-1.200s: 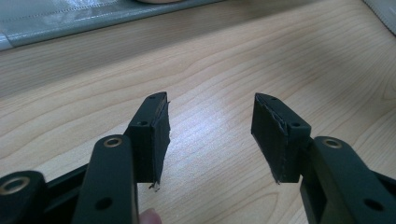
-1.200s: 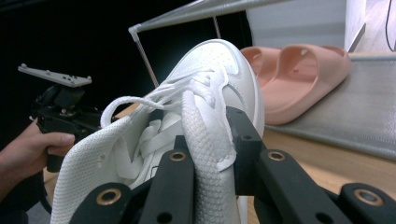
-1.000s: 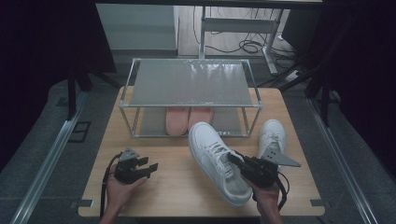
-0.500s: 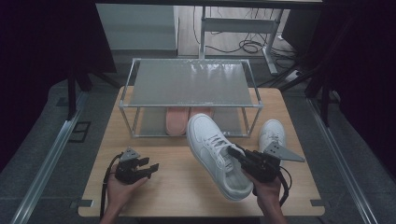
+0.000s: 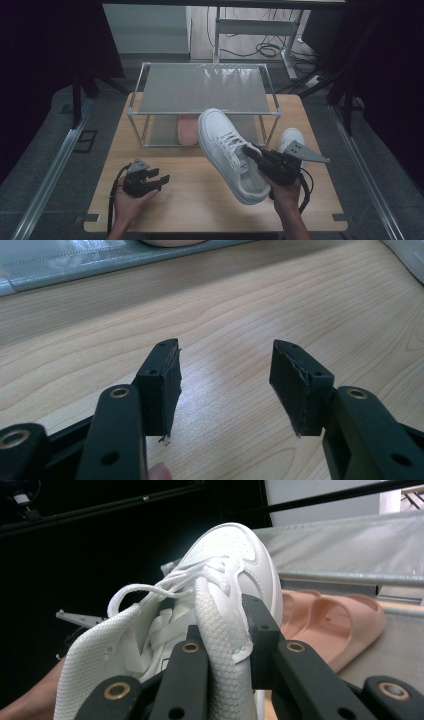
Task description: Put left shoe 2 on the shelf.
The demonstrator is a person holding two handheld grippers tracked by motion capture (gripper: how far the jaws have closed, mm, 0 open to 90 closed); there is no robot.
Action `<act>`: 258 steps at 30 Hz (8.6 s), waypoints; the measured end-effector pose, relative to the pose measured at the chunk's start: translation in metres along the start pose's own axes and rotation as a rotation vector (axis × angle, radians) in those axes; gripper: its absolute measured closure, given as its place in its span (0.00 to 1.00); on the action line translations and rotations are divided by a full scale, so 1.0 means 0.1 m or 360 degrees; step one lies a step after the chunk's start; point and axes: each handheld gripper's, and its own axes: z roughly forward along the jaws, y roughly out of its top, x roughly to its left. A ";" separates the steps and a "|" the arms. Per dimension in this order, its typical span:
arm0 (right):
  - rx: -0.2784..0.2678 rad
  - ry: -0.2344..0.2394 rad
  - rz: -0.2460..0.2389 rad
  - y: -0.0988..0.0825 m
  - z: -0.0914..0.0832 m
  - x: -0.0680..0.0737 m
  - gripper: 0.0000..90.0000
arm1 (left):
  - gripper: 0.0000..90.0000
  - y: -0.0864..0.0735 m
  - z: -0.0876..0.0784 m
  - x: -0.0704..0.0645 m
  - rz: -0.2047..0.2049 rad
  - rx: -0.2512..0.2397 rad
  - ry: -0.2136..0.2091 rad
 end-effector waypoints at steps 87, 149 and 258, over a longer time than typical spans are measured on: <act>0.0001 -0.0324 0.0165 1.13 1.58 -0.50 0.91 | 0.51 0.00 0.00 0.01 -0.0004 0.0002 -0.0054; 0.0075 -0.0433 0.0191 1.18 1.92 -0.94 0.68 | 0.51 -0.02 0.07 -0.04 0.0035 0.0044 -0.0054; 0.0224 -0.0102 0.0073 0.32 1.43 -0.44 0.97 | 0.50 -0.02 0.05 -0.09 0.0049 0.0044 -0.0044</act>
